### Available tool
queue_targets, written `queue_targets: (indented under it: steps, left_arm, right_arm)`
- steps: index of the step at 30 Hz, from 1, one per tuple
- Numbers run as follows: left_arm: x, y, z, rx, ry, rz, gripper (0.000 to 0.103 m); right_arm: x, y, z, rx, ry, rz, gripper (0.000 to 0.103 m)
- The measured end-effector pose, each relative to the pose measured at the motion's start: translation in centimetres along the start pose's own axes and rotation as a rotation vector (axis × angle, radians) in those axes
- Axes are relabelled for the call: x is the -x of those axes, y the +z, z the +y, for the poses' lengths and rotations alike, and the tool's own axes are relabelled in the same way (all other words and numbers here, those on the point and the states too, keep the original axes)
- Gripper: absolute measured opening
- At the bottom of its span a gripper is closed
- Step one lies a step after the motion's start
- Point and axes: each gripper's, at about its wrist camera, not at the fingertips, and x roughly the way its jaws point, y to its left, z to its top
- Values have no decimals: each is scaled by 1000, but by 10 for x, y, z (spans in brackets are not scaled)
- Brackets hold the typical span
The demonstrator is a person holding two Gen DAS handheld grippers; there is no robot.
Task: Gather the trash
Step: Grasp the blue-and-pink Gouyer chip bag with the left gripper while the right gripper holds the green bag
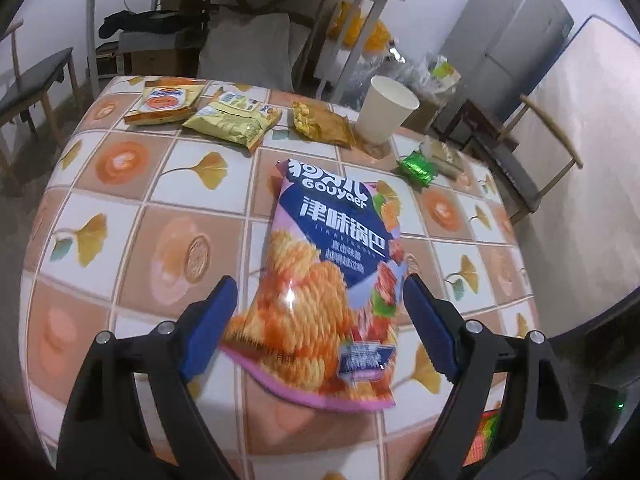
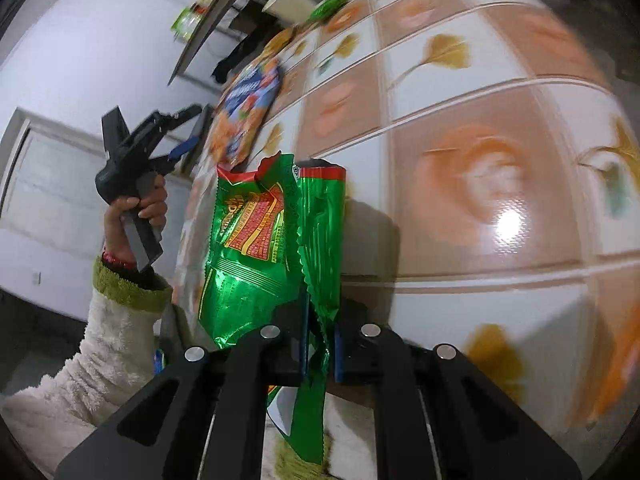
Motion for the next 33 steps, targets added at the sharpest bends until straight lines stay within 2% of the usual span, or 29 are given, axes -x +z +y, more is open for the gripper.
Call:
queue_targets:
  steps: [5,12,14,19,33]
  left_arm:
    - [-25,10,-1,-25,40,48,81]
    - [-48,15,10,32,30,100,80]
    - [-52,14,11,45,26,112,76]
    - [-55,11,15,91,8,128,66]
    - [-40,-15,-4,83,-45,117,57]
  right_arm:
    - [28,-3,-26,-61,-36,-56,9]
    - [50,-8,-43,-104,-58,-99,9]
    - [54,-13,-44,-107,-58,-103,9]
    - [55,-14,-49,-133,-49,-110,9]
    - [69,-5,-50,-152,-51,-159,9]
